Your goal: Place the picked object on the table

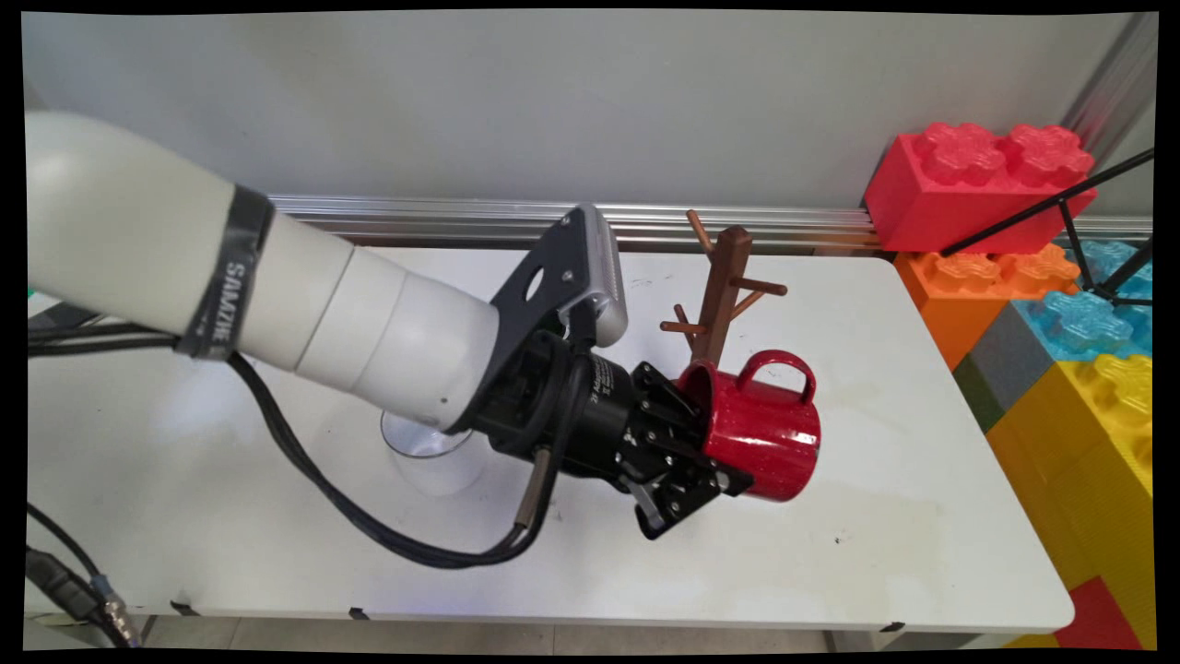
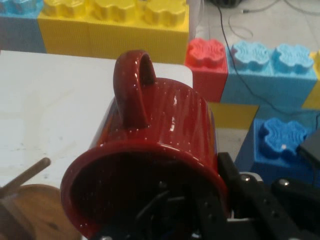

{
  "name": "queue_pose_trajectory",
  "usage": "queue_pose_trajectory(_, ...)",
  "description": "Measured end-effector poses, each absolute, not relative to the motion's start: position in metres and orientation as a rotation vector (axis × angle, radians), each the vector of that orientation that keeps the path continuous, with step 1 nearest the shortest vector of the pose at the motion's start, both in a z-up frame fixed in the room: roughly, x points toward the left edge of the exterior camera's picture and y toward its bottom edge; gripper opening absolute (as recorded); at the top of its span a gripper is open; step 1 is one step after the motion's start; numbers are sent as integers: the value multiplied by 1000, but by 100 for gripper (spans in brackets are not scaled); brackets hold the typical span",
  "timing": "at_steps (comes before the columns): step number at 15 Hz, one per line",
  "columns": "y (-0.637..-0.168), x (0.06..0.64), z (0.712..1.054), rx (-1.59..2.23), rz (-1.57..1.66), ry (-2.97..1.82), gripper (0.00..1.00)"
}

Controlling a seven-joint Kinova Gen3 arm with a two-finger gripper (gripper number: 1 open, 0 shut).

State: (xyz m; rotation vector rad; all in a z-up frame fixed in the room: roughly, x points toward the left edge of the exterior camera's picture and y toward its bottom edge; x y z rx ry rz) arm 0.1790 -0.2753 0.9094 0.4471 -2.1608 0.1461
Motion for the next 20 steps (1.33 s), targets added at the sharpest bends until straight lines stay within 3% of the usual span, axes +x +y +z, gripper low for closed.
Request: queue_pose_trajectory(20, -302, 181, 955, 301, 190, -2635, 0)
